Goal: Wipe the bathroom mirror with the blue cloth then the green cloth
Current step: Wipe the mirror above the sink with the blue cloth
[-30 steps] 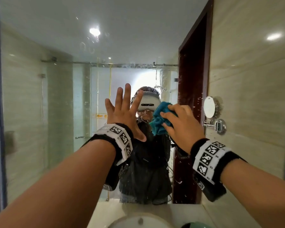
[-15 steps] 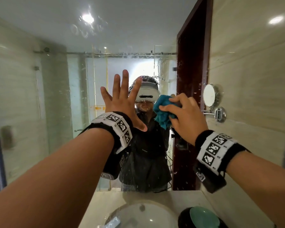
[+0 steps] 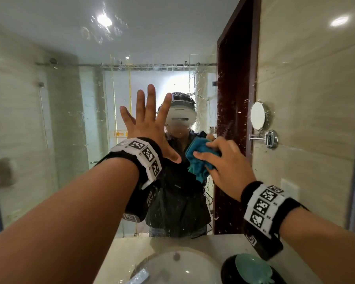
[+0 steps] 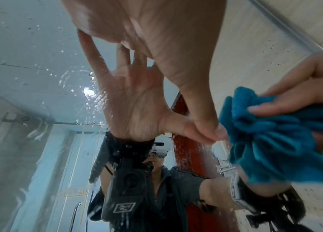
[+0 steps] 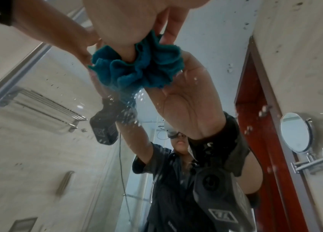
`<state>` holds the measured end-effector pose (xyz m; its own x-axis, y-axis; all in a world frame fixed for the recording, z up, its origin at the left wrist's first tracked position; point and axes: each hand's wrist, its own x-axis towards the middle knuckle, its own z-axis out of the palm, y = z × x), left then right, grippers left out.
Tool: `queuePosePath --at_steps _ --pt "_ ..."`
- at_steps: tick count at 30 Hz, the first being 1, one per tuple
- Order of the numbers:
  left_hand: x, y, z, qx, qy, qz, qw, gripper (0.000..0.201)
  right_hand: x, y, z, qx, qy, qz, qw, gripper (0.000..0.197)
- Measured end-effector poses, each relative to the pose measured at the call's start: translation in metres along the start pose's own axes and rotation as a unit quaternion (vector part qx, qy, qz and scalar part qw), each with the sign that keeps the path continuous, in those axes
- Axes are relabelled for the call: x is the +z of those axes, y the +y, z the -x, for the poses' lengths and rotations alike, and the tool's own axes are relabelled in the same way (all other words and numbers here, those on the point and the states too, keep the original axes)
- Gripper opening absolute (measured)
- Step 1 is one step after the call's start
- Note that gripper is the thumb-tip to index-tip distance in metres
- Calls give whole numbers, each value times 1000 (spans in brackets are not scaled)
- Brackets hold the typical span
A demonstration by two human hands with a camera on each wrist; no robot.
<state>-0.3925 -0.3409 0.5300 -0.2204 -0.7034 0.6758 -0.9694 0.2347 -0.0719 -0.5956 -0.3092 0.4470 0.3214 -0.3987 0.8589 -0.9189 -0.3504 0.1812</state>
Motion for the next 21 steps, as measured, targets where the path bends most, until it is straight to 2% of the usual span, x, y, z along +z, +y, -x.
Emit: queuePosePath --at_steps 5,9,11,14,16,18,21 --pt "2 0 0 -4 1 -2 1000 159 -23 14 -36 123 108 -39 986 39" --pt "2 1 -1 -9 3 -6 1000 160 -20 12 -35 138 143 -51 979 39" --pt "2 2 -1 -12 3 -7 1000 160 -11 4 -21 124 120 -64 983 41" --pt "1 3 -1 -12 3 -9 1000 160 5 -6 3 39 25 -32 998 43" --pt "1 3 -1 -12 4 -9 1000 160 4 -6 7 11 -3 -24 1000 43" --pt "1 2 -1 -12 6 -10 1000 160 -3 -2 -3 56 21 -56 997 40" --pt "2 1 -2 -11 4 -9 1000 160 -17 7 -29 165 117 -131 971 41"
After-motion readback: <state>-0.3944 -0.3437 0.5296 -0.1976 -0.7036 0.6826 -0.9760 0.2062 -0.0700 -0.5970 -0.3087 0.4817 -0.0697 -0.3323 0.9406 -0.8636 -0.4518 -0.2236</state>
